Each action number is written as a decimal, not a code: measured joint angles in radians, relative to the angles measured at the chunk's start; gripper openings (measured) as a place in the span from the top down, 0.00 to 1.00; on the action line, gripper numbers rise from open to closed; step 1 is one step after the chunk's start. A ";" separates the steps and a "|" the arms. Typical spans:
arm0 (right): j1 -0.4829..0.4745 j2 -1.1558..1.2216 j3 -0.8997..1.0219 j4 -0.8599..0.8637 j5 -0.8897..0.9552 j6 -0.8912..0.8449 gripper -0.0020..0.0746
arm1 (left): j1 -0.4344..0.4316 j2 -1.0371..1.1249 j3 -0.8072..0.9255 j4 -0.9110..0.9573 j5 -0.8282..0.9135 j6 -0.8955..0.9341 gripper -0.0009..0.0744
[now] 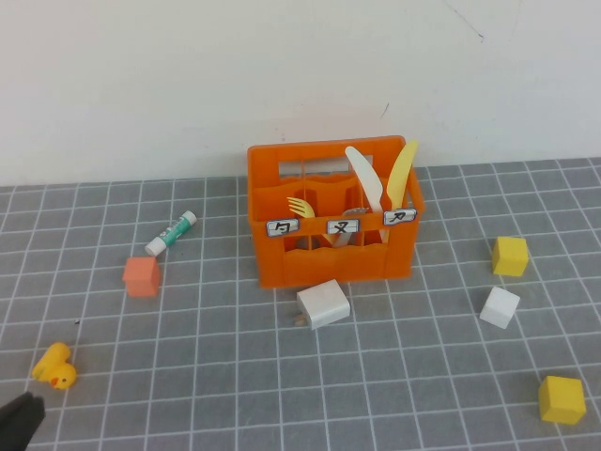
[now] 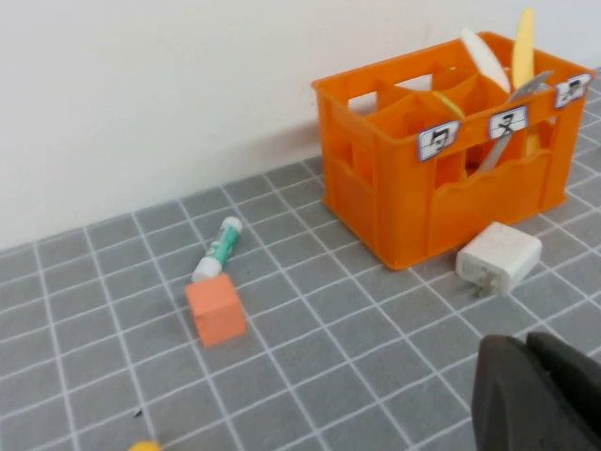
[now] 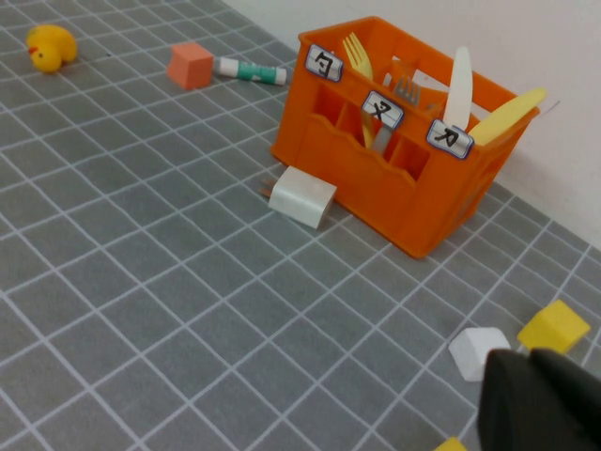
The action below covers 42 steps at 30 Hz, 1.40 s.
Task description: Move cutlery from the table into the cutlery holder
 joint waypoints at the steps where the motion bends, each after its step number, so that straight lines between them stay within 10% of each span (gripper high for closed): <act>1: 0.000 0.000 0.000 0.000 0.000 0.000 0.97 | 0.018 -0.023 0.015 -0.008 0.002 0.000 0.99; 16: 0.000 -0.002 0.000 0.004 0.003 0.000 0.97 | 0.368 -0.195 0.242 -0.113 0.008 -0.030 0.99; 42: 0.000 -0.003 0.000 0.005 0.003 0.000 0.98 | 0.388 -0.195 0.242 -0.132 0.015 -0.043 0.99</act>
